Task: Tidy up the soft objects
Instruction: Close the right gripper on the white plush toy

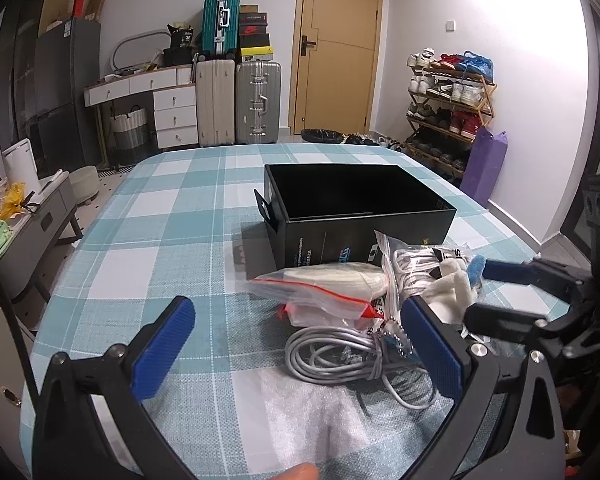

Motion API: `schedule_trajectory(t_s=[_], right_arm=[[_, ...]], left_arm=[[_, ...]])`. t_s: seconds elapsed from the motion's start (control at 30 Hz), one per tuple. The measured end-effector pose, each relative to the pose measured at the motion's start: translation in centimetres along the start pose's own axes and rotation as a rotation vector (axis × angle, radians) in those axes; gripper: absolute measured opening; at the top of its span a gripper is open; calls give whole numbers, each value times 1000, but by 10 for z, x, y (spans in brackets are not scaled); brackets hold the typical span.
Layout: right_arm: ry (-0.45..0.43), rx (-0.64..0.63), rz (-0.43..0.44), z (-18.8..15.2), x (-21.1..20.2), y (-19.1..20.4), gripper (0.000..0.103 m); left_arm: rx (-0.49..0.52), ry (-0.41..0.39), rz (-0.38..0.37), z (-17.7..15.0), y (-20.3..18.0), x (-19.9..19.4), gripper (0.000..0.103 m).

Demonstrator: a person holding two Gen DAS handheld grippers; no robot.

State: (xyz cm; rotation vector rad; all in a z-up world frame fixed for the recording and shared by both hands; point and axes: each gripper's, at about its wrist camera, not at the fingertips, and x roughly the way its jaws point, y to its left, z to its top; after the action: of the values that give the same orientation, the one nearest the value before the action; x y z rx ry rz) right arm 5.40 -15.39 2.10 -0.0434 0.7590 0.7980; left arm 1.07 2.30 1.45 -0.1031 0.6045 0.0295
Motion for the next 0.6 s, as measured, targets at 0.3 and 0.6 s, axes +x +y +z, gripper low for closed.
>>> schedule_trajectory(t_s=[0.3,0.6], right_arm=[[21,2,49,4,12,3,76],[24,2,103,3,15,2,52]], left_arm=[[-14,25,-25,11,1,11,103],[-24,68,-60,15,3,23,103]])
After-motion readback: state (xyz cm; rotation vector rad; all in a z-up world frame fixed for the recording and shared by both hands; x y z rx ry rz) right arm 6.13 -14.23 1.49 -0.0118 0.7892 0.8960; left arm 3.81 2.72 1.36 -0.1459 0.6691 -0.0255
